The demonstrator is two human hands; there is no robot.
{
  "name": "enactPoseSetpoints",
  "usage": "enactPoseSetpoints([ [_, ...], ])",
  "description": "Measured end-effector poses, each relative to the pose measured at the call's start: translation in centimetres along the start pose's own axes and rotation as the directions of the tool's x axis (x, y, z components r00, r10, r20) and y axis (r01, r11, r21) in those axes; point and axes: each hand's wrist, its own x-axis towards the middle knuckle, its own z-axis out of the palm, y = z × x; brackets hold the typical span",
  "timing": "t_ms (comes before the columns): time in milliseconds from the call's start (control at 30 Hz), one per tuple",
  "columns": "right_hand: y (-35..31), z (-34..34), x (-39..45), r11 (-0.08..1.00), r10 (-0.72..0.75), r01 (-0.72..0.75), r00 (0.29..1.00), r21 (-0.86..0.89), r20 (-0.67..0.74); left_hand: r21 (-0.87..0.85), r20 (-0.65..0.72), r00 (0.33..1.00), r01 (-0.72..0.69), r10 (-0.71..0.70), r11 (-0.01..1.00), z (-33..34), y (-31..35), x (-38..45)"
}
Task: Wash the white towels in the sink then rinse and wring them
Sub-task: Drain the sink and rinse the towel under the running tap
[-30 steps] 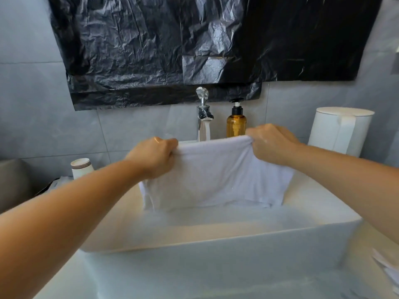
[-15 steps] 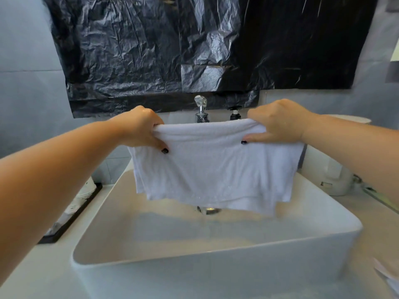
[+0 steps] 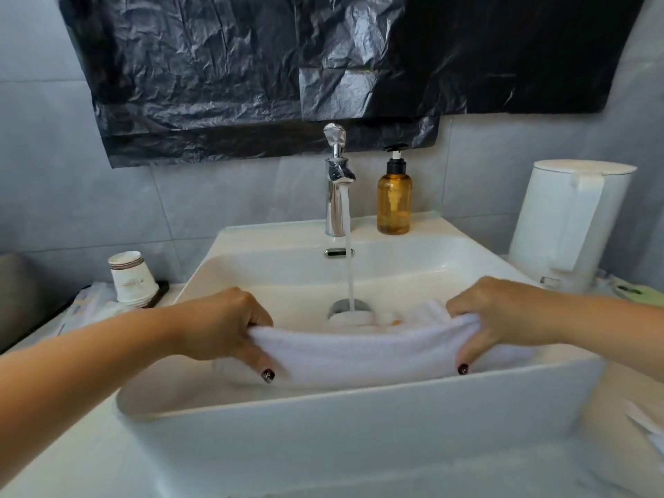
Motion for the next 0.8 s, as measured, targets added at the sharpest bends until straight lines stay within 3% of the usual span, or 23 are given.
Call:
enactPoseSetpoints([
  [67, 0.2, 0.1, 0.3, 0.98, 0.06, -0.071, 0.996, 0.188, 0.063, -0.082, 0.026, 0.999, 0.023, -0.021, 0.996, 0.3, -0.6, 0.3],
  [167, 0.7, -1.0, 2.2, 0.949, 0.13, -0.127, 0.992, 0.288, 0.008, -0.137, -0.054, 0.993, 0.093, -0.101, 0.986, -0.8, -1.4, 1.7],
  [300, 2.1, -0.1, 5.3, 0.908, 0.382, -0.37, 0.924, 0.196, -0.024, 0.092, -0.077, 0.969, 0.243, -0.237, 0.966, -0.6, -0.9, 4.2],
  [367, 2.4, 0.8, 6.5, 0.841, 0.502, -0.512, 0.859, 0.177, 0.097, 0.118, -0.05, 0.974, 0.223, -0.219, 0.968, 0.4, 0.3, 5.5],
  [433, 2.4, 1.3, 7.4, 0.75, 0.583, -0.624, 0.78, 0.219, 0.225, 0.033, -0.016, 0.987, 0.158, -0.157, 0.987, 1.1, 2.5, 6.4],
  [500, 2.4, 1.5, 7.6, 0.694, 0.6, -0.672, 0.738, 0.257, 0.31, -0.05, 0.055, 0.991, 0.126, -0.123, 0.991, 1.6, 4.7, 7.2],
  [600, 1.7, 0.5, 6.7, 0.677, 0.557, -0.689, 0.709, 0.257, 0.433, -0.027, 0.146, 0.985, 0.092, -0.087, 0.995, 2.4, 7.1, 9.2],
  [700, 0.8, -0.3, 6.2, 0.75, 0.427, -0.591, 0.775, 0.297, 0.466, -0.058, 0.192, 0.979, 0.08, -0.067, 0.995, 2.7, 8.6, 11.0],
  [800, -0.1, -1.4, 6.9, 0.871, 0.276, -0.315, 0.948, 0.376, 0.155, -0.187, 0.172, 0.984, -0.006, 0.039, 0.982, 2.3, 9.9, 12.1],
])
